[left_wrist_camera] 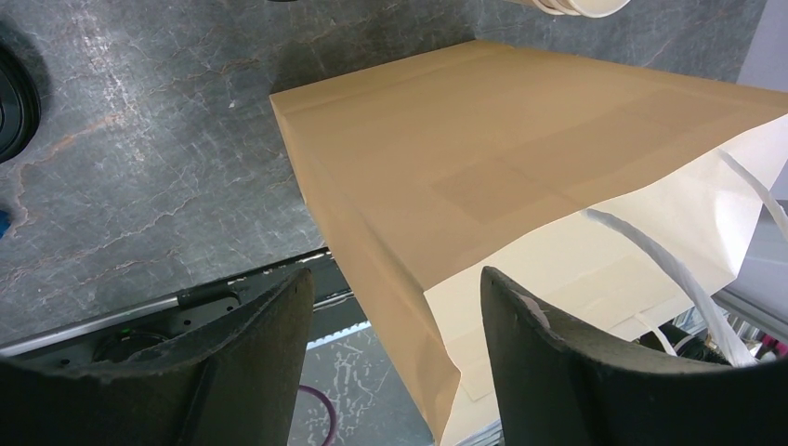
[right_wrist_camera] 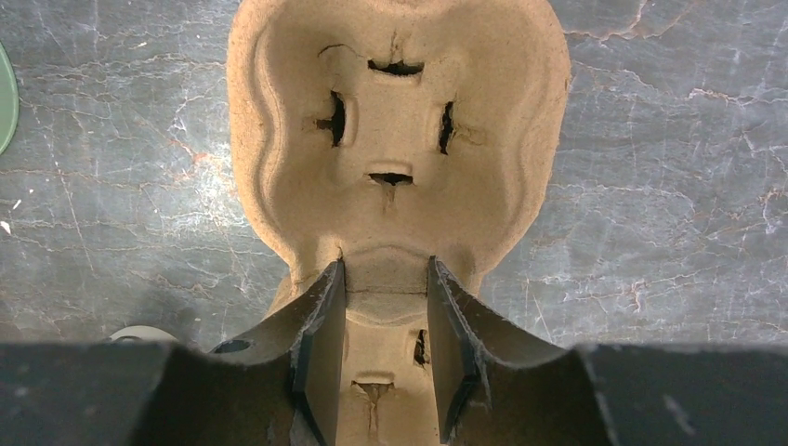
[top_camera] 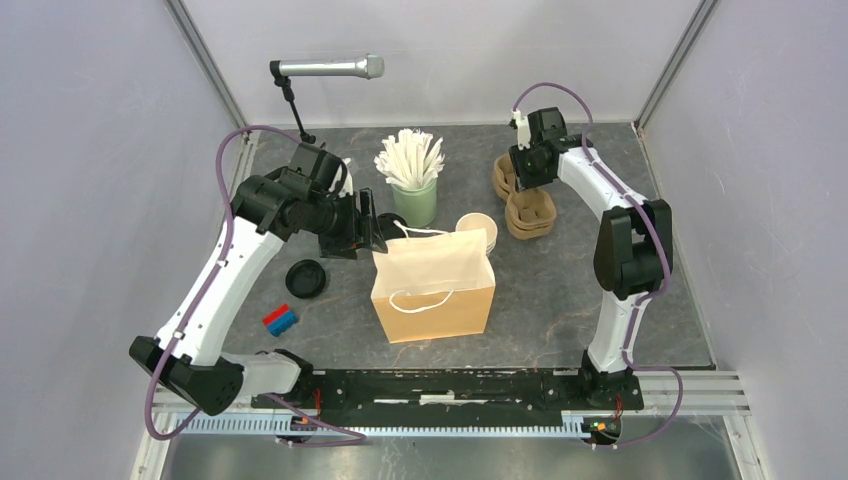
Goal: Pack the takeout coffee
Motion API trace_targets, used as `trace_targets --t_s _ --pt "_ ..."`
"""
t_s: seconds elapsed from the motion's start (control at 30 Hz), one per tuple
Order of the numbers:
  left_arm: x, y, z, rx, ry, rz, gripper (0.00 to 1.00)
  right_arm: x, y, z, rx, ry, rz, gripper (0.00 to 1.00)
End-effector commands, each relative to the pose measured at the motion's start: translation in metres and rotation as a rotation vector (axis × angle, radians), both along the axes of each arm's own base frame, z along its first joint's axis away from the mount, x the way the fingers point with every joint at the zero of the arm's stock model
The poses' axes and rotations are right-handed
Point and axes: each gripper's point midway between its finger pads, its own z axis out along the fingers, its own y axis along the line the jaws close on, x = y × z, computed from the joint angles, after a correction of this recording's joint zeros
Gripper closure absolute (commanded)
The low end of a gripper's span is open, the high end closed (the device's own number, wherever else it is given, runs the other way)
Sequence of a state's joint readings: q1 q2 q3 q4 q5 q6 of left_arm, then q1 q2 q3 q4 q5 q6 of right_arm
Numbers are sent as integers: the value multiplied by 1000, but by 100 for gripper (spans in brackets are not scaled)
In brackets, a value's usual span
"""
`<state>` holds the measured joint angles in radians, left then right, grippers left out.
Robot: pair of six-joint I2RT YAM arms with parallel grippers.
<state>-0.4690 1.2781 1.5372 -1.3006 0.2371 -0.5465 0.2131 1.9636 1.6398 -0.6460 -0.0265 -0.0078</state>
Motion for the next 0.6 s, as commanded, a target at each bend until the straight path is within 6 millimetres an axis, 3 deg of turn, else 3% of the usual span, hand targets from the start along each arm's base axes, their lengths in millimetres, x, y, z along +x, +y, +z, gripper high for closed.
trace_targets --t_s 0.0,0.1,0.3,0.4,0.57 --pt "1 -1 8 -20 -51 -10 27 6 0 40 21 -81 -4 65" --pt "1 -1 9 -22 -54 -11 27 3 -2 47 16 -88 -1 65" --pt "-1 0 10 -23 -61 -7 26 2 -6 83 3 -142 1 64" --pt "1 -1 8 -27 -62 -9 25 -2 -5 78 14 -157 14 62" --pt "2 -5 8 -40 -56 -27 25 -5 3 43 53 -133 27 58"
